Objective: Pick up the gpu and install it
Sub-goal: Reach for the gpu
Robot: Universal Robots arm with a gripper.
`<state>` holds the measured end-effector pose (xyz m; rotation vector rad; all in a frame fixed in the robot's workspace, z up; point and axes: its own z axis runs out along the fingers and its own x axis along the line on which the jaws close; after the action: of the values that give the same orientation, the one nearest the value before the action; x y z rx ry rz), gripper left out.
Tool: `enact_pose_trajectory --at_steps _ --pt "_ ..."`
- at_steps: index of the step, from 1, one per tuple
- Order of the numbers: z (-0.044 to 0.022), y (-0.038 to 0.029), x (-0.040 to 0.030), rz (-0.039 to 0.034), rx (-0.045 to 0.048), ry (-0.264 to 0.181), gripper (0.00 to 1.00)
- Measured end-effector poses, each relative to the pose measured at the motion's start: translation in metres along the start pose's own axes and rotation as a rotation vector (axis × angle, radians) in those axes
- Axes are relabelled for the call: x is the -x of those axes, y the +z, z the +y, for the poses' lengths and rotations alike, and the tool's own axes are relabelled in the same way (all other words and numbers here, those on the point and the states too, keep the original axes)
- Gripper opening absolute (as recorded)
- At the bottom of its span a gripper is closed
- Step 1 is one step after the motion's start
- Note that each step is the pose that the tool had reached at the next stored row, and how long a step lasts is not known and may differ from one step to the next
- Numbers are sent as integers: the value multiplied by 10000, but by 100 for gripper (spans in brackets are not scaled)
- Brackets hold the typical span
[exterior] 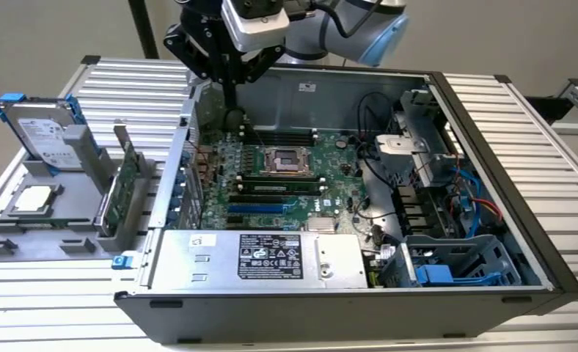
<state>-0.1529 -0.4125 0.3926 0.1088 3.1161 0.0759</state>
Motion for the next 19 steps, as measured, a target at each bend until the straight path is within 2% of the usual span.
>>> enact_pose_trajectory --at_steps 19 --pt "-80 -9 -192 -2 11 1 0"
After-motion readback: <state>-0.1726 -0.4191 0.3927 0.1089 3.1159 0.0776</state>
